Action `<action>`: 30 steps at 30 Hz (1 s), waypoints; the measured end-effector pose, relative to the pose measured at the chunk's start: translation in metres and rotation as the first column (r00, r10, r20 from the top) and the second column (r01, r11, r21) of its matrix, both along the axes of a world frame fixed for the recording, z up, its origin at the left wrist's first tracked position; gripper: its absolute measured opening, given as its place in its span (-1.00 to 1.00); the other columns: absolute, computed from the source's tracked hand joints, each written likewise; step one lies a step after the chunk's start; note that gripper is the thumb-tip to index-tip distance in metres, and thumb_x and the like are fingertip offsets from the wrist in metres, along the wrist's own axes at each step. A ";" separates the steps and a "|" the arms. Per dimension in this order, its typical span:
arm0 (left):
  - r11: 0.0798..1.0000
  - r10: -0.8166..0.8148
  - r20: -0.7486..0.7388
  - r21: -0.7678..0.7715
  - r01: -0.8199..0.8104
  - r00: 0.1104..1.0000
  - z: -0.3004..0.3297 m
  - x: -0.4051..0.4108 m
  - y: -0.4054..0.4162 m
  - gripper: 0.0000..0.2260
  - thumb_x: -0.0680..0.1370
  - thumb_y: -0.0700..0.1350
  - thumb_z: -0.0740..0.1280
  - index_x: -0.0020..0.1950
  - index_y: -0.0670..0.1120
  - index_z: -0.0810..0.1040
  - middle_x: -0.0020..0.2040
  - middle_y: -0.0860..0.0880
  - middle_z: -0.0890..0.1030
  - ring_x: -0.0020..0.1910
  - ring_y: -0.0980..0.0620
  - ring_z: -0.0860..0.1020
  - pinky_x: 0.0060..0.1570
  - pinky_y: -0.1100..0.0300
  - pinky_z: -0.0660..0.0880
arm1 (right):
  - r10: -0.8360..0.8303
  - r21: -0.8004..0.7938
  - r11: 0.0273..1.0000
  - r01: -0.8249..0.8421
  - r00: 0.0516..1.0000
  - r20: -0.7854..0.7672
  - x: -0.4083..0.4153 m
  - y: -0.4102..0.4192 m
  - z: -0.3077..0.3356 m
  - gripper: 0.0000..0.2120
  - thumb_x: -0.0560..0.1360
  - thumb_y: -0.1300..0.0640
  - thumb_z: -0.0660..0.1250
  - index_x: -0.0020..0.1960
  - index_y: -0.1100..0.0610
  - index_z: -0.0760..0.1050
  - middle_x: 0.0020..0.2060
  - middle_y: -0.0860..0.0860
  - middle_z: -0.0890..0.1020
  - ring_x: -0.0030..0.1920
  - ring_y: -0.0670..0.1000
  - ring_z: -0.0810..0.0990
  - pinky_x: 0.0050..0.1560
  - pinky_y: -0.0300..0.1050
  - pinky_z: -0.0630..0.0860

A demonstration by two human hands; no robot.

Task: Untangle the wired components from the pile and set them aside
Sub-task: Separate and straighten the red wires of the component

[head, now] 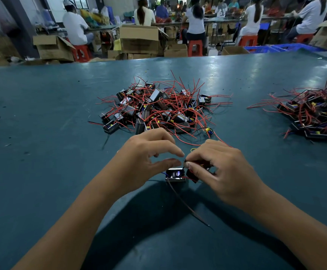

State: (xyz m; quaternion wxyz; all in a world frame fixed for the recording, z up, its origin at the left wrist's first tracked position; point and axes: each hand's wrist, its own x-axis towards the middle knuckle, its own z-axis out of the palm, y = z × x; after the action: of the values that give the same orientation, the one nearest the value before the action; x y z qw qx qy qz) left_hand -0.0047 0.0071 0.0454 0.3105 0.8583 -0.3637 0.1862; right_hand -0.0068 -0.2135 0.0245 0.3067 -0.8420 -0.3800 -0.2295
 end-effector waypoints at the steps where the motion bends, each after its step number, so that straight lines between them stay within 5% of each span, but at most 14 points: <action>1: 1.000 -0.005 0.015 -0.002 0.005 1.000 -0.001 0.001 -0.001 -0.90 0.49 -0.11 0.49 -0.02 -0.08 0.72 -0.07 0.05 0.57 -0.11 0.24 0.49 -0.12 0.37 0.36 | 0.006 0.000 1.000 -0.006 1.000 -0.002 -0.001 0.000 0.001 -0.90 0.53 0.11 0.37 -0.11 0.12 0.61 -0.22 -0.26 0.45 -0.19 -0.19 0.38 -0.06 -0.23 0.36; 4: 1.000 -0.026 0.055 -0.014 0.026 0.998 -0.003 0.001 -0.002 -0.91 0.49 -0.10 0.49 -0.05 -0.10 0.72 -0.09 0.08 0.55 -0.11 0.26 0.49 -0.10 0.39 0.37 | 0.017 -0.005 1.000 -0.017 1.000 0.003 -0.002 0.000 0.002 -0.91 0.52 0.12 0.37 -0.10 0.13 0.62 -0.21 -0.27 0.43 -0.18 -0.20 0.37 -0.06 -0.22 0.35; 8: 1.000 -0.023 0.066 0.014 0.022 0.998 -0.003 0.000 -0.004 -0.92 0.52 -0.09 0.47 -0.04 -0.08 0.70 -0.07 0.09 0.53 -0.10 0.12 0.52 -0.13 0.18 0.47 | 0.026 -0.005 1.000 -0.026 1.000 0.017 -0.003 -0.001 0.003 -0.91 0.51 0.13 0.38 -0.10 0.15 0.62 -0.21 -0.24 0.43 -0.18 -0.18 0.36 -0.10 -0.11 0.39; 17: 0.997 -0.058 -0.001 0.048 0.058 0.998 0.000 0.000 -0.001 -0.94 0.51 -0.14 0.47 -0.04 -0.09 0.69 -0.05 0.07 0.55 -0.07 0.28 0.47 -0.03 0.44 0.33 | 0.057 -0.058 0.997 -0.055 0.998 0.034 -0.003 -0.002 0.003 -0.90 0.52 0.13 0.38 -0.11 0.15 0.62 -0.25 -0.12 0.56 -0.19 -0.17 0.33 -0.13 -0.07 0.40; 30: 0.998 -0.038 -0.114 0.046 0.044 0.993 0.002 -0.007 -0.008 -0.93 0.57 -0.14 0.39 -0.06 -0.13 0.62 -0.13 0.00 0.54 -0.20 0.02 0.49 -0.18 0.17 0.43 | 0.052 -0.124 0.992 -0.026 0.976 0.213 0.002 -0.001 0.001 -0.78 0.59 0.07 0.29 -0.13 0.16 0.60 -0.29 -0.04 0.56 -0.26 0.04 0.45 -0.19 -0.02 0.39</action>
State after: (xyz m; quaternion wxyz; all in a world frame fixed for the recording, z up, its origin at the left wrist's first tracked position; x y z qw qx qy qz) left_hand -0.0112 -0.0009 0.0470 0.3134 0.8671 -0.3675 0.1218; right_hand -0.0048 -0.2144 0.0251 0.2168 -0.8215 -0.4405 -0.2900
